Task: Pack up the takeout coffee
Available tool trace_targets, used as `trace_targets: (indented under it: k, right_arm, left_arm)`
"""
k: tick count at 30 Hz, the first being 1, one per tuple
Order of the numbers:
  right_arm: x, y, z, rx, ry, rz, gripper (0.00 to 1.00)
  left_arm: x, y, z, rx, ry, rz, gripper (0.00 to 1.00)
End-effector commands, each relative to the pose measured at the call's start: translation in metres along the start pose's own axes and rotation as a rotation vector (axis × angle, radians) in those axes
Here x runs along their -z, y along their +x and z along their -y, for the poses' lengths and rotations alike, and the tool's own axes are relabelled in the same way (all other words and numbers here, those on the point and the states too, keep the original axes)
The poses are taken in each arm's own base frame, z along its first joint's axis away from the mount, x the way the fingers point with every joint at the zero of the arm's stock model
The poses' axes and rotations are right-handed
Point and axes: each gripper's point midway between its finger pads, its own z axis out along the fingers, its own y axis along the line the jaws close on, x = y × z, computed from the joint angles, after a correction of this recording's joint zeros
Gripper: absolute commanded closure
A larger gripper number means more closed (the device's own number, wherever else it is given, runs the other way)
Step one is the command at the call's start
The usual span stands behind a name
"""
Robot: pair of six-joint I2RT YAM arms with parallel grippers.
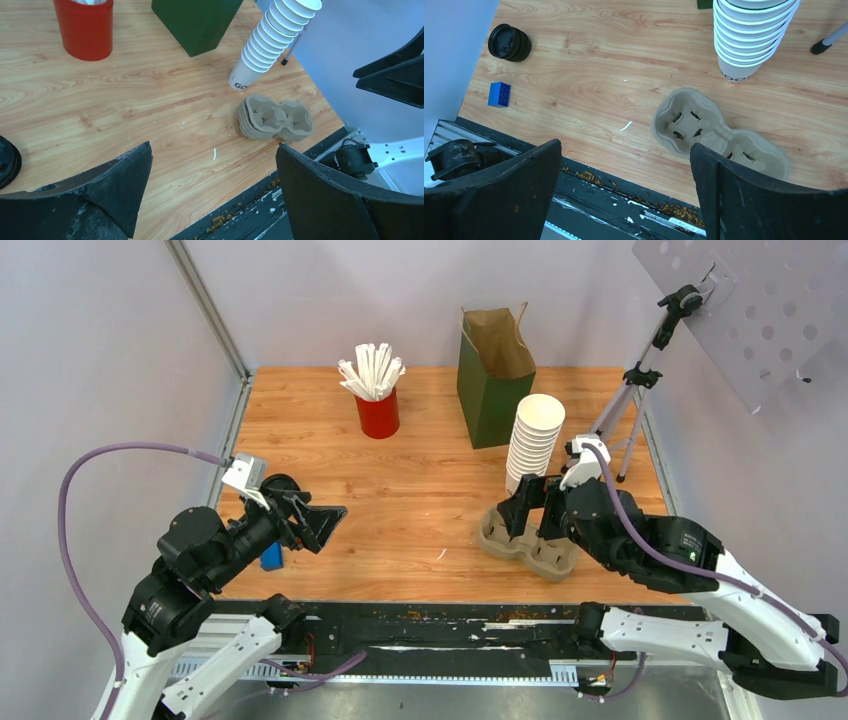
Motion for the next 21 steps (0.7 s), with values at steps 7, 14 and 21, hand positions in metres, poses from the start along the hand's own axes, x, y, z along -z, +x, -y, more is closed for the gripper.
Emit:
trace_targets:
  k: [7, 14, 21]
  right_arm:
    - [0.016, -0.030, -0.004, -0.063, -0.023, 0.088, 0.00]
    - [0.020, -0.062, -0.016, 0.069, -0.040, 0.149, 0.01]
    - [0.012, -0.095, -0.018, 0.293, 0.037, 0.223, 0.06]
  left_arm:
    - [0.004, -0.016, 0.004, -0.036, 0.011, 0.051, 0.00]
    - [0.005, -0.015, 0.001, -0.059, -0.002, 0.051, 0.00]
    - [-0.002, -0.013, 0.015, 0.010, 0.069, 0.039, 0.00]
